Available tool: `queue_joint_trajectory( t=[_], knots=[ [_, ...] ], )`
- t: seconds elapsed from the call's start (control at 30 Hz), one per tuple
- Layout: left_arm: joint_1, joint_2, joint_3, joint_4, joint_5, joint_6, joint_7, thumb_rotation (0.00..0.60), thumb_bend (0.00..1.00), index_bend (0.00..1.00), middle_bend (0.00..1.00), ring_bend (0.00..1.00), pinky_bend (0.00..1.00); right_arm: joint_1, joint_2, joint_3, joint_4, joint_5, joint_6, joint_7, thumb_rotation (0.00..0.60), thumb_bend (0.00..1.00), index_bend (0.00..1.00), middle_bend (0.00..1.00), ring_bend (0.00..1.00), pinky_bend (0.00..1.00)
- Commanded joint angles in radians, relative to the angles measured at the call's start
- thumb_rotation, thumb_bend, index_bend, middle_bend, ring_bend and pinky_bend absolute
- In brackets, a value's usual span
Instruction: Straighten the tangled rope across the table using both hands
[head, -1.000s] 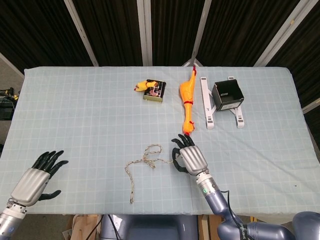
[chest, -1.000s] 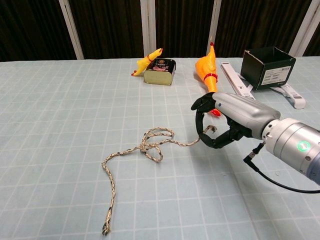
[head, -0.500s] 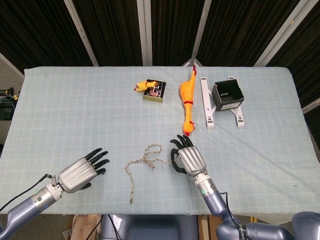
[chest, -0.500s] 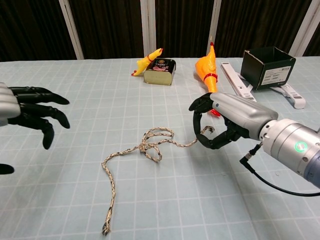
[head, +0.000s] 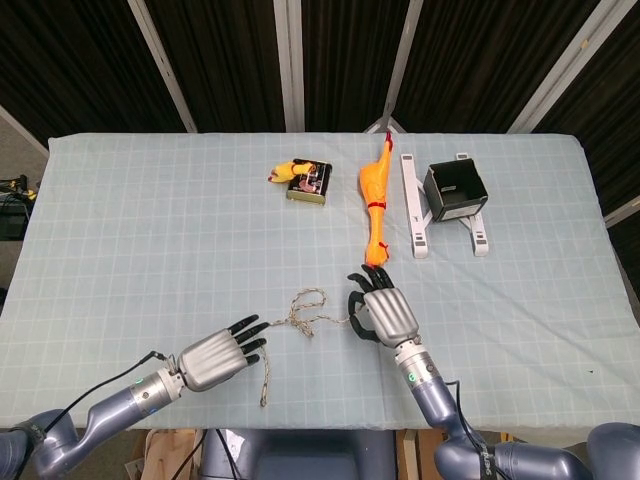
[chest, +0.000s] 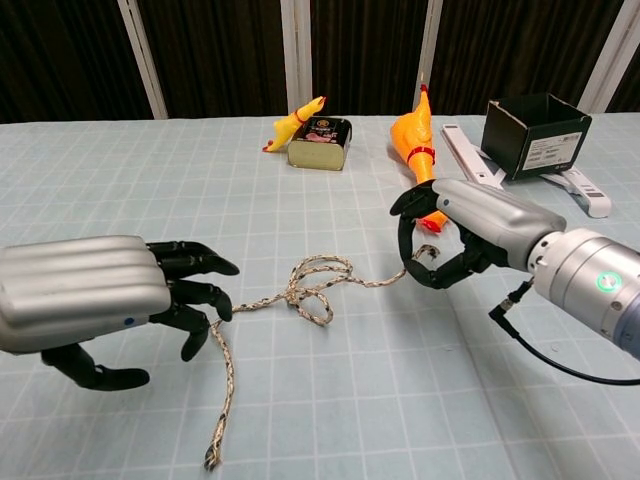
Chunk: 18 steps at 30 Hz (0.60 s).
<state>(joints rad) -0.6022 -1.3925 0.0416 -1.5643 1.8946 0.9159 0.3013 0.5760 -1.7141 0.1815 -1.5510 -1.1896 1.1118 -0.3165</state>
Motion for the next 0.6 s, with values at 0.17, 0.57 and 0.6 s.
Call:
queue_joint_trajectory(
  t=[0.17, 0.57, 0.6],
  knots=[
    [-0.007, -0.073, 0.000, 0.039, -0.045, -0.005, 0.056, 0.600, 0.43, 0.49, 0.19, 0.05, 0.07, 0.000, 0.005, 0.003, 0.008, 0.002, -0.002, 0.011, 0.600, 0.49, 0.63, 0.22, 0.01, 0.00],
    [-0.018, -0.120, 0.004, 0.041, -0.094, 0.001, 0.094, 0.600, 0.45, 0.50, 0.15, 0.03, 0.02, 0.001, 0.003, 0.004, 0.014, 0.006, -0.003, 0.016, 0.600, 0.49, 0.63, 0.22, 0.01, 0.00],
    [-0.020, -0.125, 0.005, 0.044, -0.097, 0.002, 0.099, 0.600, 0.45, 0.50, 0.15, 0.03, 0.01, 0.002, 0.002, 0.004, 0.014, 0.006, -0.003, 0.016, 0.600, 0.49, 0.63, 0.22, 0.01, 0.00]
  ],
)
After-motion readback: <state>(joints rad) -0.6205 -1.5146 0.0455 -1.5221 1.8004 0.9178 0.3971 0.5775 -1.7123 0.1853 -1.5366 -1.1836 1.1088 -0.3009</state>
